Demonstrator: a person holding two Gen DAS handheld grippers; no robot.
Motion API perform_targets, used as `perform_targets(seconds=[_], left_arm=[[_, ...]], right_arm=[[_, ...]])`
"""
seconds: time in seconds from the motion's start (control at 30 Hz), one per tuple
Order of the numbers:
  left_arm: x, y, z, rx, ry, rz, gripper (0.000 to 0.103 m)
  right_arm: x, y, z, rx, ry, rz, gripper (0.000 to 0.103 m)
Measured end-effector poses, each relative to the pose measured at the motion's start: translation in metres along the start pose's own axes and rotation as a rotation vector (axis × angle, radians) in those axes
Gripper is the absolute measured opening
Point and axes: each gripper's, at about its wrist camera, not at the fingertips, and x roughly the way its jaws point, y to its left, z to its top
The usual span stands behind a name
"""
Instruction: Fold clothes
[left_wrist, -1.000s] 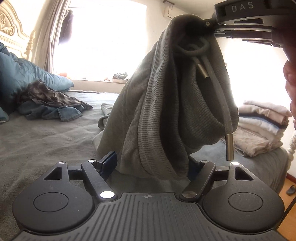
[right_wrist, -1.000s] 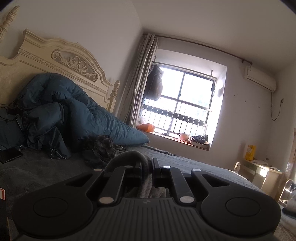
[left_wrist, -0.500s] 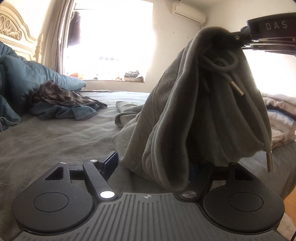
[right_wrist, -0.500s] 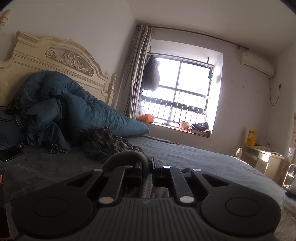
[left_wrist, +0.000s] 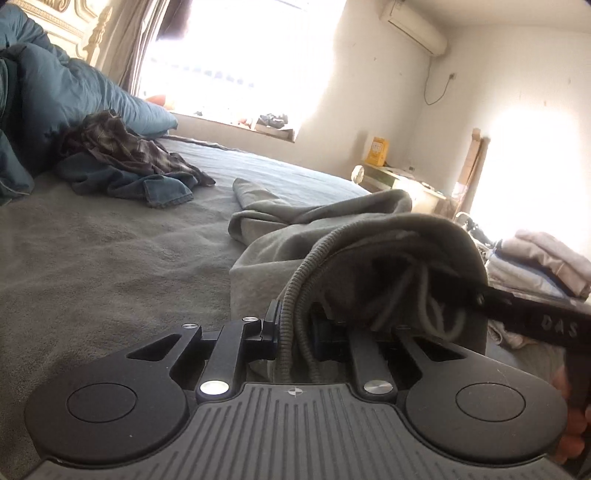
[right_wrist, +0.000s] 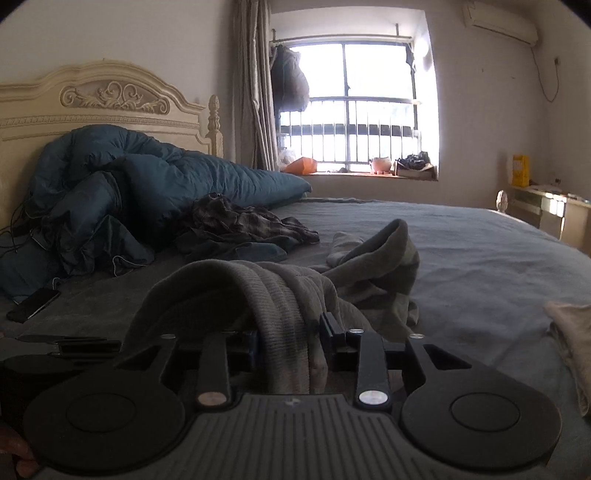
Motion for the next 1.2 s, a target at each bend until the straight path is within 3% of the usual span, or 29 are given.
perform_targets(seconds=[0.2,0.33,0.47,0.57,0.63,0.67,0.77,0.87,0.97,1.07,1.2], left_arm=[[-0.002,-0.017,0.022,0.039,-0.008,0.001,0.014],[-0.002,-0.030,0.030,0.062,-0.014,0.008,0.014],[-0.004,-0.038,0.036,0.081,-0.026,0.020,0.013],[-0.008,-0.042,0.039,0.097,-0.040,0.027,0.012],[-0.015,-0.044,0.042,0.109,-0.063,0.033,0.012],[-0.019,-0.044,0.043,0.114,-0.077,0.040,0.012],[-0.034,-0.039,0.048,0.118,-0.119,0.067,0.011],[-0.047,-0.032,0.052,0.101,-0.118,0.054,0.011],[-0.058,-0.036,0.051,0.069,-0.090,-0.041,0.011],[-0.080,-0.061,0.054,0.061,-0.123,-0.209,0.011],[-0.113,-0.107,0.067,0.095,-0.221,-0.432,0.011]], right_arm=[[-0.039,-0.027,-0.024,0.132,-0.043,0.038,0.071],[-0.054,-0.029,-0.042,0.159,-0.047,0.058,0.079],[-0.033,-0.010,-0.054,0.134,0.038,0.010,0.091],[-0.005,-0.004,-0.060,0.153,0.151,-0.046,0.090],[0.015,-0.007,-0.062,0.189,0.239,-0.075,0.074],[0.019,-0.010,-0.062,0.196,0.258,-0.083,0.050],[0.013,-0.018,-0.060,0.166,0.245,-0.133,0.019],[-0.011,-0.023,-0.045,0.045,0.143,-0.273,0.016],[-0.046,-0.030,-0.004,-0.097,-0.033,-0.428,0.016],[-0.085,-0.028,0.051,-0.289,-0.254,-0.592,0.016],[-0.139,-0.022,0.120,-0.425,-0.487,-0.713,0.016]])
